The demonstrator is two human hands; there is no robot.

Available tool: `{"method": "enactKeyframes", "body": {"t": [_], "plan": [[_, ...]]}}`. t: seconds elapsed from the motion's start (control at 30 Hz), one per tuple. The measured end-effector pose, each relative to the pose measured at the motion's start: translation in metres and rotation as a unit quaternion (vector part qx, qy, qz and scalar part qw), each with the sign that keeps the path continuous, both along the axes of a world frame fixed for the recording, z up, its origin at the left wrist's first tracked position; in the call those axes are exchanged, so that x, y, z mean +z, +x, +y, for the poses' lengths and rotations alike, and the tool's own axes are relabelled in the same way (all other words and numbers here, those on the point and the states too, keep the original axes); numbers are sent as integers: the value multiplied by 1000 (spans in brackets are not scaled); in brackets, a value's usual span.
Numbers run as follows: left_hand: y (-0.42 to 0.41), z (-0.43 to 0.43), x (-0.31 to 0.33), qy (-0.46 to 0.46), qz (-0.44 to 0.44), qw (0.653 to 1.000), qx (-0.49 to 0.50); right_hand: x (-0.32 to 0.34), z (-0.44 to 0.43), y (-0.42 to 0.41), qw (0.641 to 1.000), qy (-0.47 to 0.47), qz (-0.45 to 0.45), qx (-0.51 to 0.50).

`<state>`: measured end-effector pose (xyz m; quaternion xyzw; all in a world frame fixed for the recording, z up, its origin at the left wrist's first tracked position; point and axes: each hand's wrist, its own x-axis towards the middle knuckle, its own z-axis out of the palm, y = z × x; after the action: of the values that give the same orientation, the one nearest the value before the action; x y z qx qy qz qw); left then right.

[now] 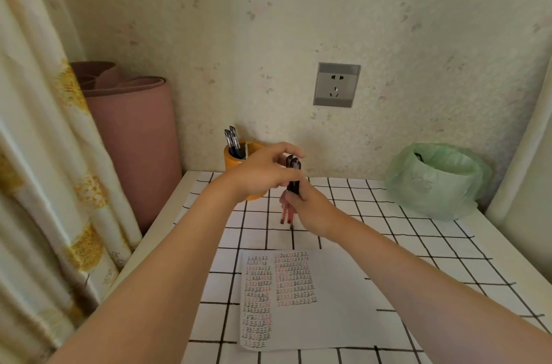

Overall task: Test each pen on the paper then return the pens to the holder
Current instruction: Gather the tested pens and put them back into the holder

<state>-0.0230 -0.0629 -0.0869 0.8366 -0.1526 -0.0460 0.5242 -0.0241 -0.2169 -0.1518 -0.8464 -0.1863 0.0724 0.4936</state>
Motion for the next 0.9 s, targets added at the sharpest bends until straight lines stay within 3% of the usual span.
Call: {"method": "enactKeyframes", "body": {"t": [0.17, 0.43, 0.5, 0.63, 0.73, 0.9], "plan": [[2, 9, -12, 43, -97, 994, 29, -8, 13, 0, 999, 39, 34, -9], [6, 23, -21, -5, -91, 995, 42, -1, 31, 6, 997, 70, 34, -23], [12, 34, -20, -55, -107, 987, 109, 8, 35, 12, 994, 93, 25, -44], [19, 64, -17, -96, -200, 927, 302, 40, 47, 28, 982, 162, -27, -95], [26, 80, -28, -86, -176, 907, 374, 65, 66, 50, 959, 247, -45, -130], [37, 83, -51, -49, -21, 949, 312, 83, 98, 81, 954, 241, -89, -153]]}}
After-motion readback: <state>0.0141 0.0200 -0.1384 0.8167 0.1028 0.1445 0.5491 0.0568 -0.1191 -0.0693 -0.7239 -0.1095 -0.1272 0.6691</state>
